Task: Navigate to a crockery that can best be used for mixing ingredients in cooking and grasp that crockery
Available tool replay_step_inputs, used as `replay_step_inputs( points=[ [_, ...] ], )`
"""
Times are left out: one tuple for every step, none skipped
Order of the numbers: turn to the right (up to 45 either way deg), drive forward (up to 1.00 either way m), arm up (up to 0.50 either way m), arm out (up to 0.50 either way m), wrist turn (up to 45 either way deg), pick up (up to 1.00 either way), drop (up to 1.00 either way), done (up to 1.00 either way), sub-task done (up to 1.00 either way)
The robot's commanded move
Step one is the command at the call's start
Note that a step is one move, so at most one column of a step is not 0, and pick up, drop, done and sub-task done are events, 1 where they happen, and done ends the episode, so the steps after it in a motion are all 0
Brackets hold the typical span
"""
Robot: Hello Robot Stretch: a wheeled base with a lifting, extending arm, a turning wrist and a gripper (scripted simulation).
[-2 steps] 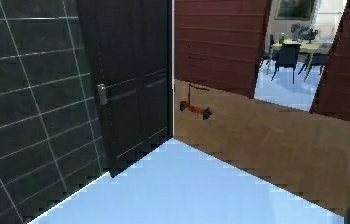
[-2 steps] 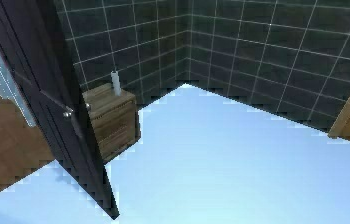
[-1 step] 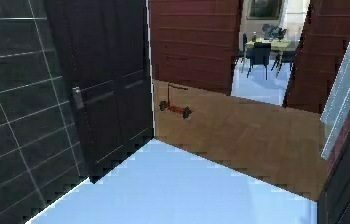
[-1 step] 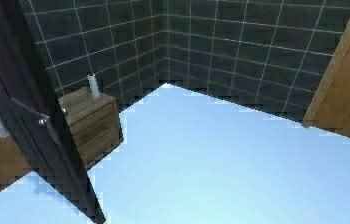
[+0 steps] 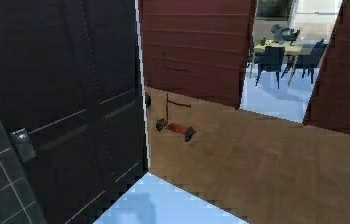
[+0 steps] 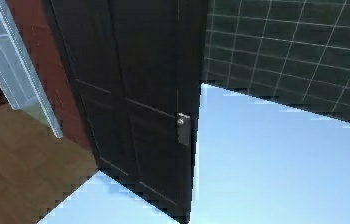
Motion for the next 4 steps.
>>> replay_step_inputs(
  points=[
    [12.0,0.00,0.00,0.00,0.0,0.00,0.00,0.00,0.00],
    [0.0,1.00,0.00,0.00,0.0,0.00,0.00,0.00,0.00],
    [3.0,0.00,0.00,0.00,0.0,0.00,0.00,0.00,0.00],
    [0.0,0.30,0.00,0.00,0.0,0.00,0.00,0.00,0.00]
  ],
)
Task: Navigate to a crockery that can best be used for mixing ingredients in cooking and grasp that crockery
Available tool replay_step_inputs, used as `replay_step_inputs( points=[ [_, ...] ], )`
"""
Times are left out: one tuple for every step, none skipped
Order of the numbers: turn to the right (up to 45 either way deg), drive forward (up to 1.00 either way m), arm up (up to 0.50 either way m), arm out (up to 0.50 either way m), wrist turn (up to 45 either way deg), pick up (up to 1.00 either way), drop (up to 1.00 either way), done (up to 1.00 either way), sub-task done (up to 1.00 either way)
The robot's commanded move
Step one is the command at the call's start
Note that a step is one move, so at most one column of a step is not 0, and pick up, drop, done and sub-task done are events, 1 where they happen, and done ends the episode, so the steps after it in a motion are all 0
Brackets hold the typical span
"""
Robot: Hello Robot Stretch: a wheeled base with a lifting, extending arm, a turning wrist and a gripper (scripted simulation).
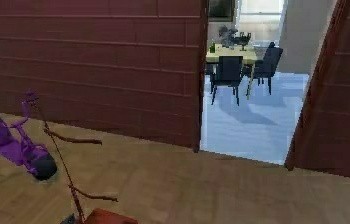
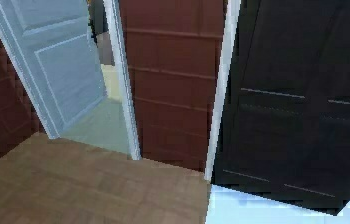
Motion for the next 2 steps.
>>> replay_step_inputs(
  points=[
    [-33.0,0.00,0.00,0.00,0.0,0.00,0.00,0.00,0.00],
    [-3.0,0.00,0.00,0.00,0.0,0.00,0.00,0.00,0.00]
  ],
)
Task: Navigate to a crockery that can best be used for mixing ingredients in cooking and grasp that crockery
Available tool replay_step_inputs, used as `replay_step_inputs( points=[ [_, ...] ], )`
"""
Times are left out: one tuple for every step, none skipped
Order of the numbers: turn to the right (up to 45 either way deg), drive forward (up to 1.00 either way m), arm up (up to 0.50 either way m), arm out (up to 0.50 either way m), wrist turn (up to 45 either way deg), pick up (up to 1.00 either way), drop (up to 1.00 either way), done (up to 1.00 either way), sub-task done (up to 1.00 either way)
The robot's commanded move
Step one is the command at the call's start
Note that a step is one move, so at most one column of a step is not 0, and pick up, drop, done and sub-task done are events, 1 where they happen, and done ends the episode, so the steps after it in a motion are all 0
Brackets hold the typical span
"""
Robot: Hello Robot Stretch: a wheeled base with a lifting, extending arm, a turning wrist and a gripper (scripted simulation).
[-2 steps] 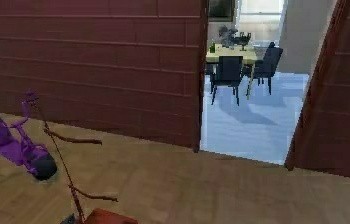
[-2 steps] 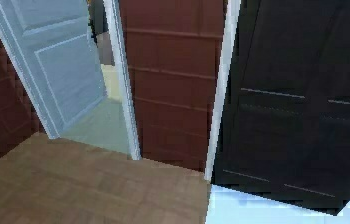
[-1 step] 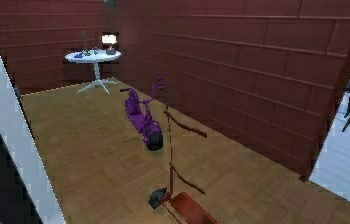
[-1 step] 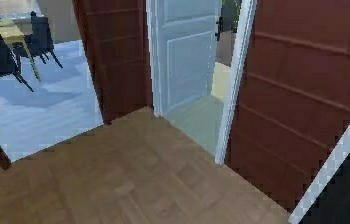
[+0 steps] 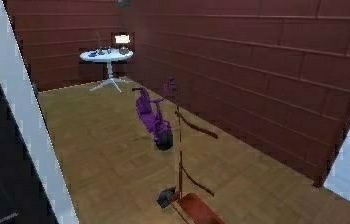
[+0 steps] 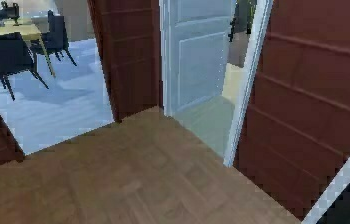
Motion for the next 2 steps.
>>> replay_step_inputs(
  points=[
    [0.0,0.55,0.00,0.00,0.0,0.00,0.00,0.00,0.00],
    [-33.0,0.00,0.00,0.00,0.0,0.00,0.00,0.00,0.00]
  ],
)
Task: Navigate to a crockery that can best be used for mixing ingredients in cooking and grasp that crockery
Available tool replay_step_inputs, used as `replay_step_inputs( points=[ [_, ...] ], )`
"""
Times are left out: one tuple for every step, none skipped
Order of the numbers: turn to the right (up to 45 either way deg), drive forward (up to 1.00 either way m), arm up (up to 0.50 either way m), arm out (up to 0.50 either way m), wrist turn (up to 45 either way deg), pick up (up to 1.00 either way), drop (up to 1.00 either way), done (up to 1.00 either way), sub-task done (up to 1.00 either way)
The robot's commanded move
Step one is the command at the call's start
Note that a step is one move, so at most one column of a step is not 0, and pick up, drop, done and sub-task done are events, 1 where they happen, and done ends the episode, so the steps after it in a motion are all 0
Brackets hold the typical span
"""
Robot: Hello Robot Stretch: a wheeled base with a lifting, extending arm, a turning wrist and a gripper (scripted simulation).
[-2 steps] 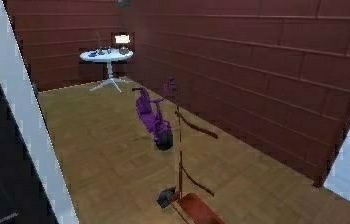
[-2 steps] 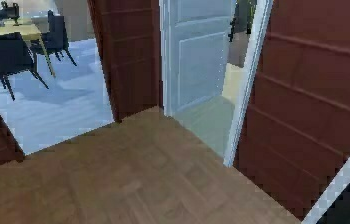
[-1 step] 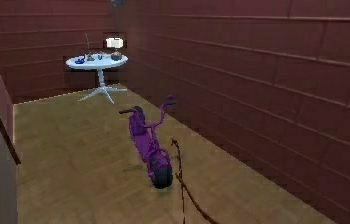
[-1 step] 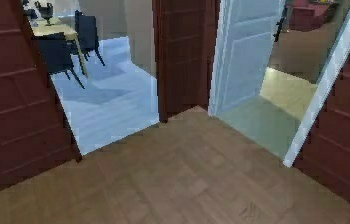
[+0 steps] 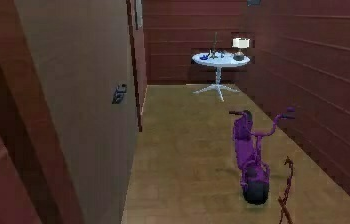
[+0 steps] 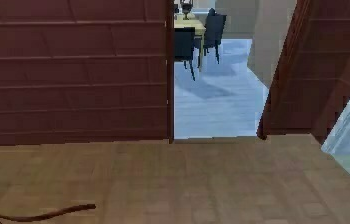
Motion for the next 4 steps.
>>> replay_step_inputs(
  points=[
    [0.0,0.60,0.00,0.00,0.0,0.00,0.00,0.00,0.00],
    [6.0,0.00,0.00,0.00,0.0,0.00,0.00,0.00,0.00],
    [3.0,0.00,0.00,0.00,0.0,0.00,0.00,0.00,0.00],
    [45.0,0.00,0.00,0.00,0.0,0.00,0.00,0.00,0.00]
  ],
)
